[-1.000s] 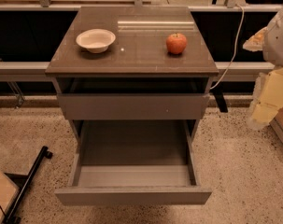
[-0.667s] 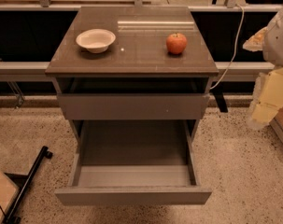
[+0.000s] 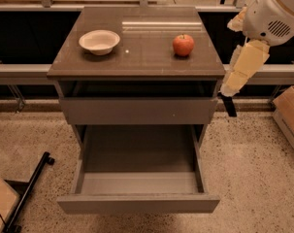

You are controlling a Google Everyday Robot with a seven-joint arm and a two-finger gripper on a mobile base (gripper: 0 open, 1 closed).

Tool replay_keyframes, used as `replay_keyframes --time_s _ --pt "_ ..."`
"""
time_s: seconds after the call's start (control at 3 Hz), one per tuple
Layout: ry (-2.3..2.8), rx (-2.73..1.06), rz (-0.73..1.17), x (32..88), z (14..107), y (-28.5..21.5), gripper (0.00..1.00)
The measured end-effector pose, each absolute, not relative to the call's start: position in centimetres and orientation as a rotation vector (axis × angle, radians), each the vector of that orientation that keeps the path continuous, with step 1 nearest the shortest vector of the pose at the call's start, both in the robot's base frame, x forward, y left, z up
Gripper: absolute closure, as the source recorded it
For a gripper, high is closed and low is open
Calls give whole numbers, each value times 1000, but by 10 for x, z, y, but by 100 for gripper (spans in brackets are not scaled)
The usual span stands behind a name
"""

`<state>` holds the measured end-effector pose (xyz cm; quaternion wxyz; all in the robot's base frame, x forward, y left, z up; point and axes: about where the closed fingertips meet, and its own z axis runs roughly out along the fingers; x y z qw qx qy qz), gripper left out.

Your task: Place apple into middle drawer

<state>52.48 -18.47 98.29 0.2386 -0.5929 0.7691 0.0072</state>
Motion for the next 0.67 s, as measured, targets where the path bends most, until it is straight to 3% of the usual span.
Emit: replay_keyframes --time_s 0.67 --pt "2145 -1495 85 540 962 -180 0"
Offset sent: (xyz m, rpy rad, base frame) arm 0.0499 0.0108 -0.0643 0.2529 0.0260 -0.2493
